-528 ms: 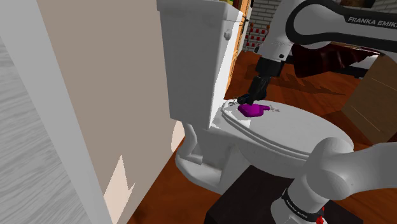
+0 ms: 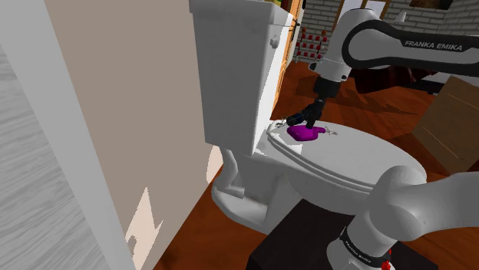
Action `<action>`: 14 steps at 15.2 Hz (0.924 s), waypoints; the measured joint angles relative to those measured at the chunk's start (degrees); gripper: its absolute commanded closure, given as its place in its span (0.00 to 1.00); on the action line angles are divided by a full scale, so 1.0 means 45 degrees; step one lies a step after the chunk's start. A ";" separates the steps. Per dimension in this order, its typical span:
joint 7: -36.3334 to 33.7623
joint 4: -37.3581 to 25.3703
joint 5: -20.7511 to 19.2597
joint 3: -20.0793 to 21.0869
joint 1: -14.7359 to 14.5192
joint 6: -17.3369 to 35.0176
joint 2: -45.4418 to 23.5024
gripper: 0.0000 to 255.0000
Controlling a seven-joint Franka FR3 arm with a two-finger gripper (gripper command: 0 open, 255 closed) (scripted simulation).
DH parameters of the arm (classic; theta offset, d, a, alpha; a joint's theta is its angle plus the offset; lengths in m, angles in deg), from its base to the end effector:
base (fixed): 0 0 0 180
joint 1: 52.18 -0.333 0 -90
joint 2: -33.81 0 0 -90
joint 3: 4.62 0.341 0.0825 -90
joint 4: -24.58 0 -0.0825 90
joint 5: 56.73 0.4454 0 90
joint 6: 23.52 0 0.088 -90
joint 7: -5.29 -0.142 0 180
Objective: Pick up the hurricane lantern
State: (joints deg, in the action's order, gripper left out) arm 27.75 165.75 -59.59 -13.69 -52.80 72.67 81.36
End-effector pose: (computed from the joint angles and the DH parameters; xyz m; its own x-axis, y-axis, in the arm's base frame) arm 0.3448 -0.0639 0.5362 0.9546 0.2914 0.0614 0.2943 -0.9546 -0.0468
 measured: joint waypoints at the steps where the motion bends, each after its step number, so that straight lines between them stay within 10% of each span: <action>1: 0.0543 0.0063 -0.0336 -0.0268 0.0016 0.0238 -0.0066 0.00; 14: 0.7316 -0.0758 -0.3533 -0.3941 -0.0509 0.4351 -0.2782 0.00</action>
State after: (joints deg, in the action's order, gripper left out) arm 60.67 162.34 -75.49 -31.43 -55.09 92.25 68.84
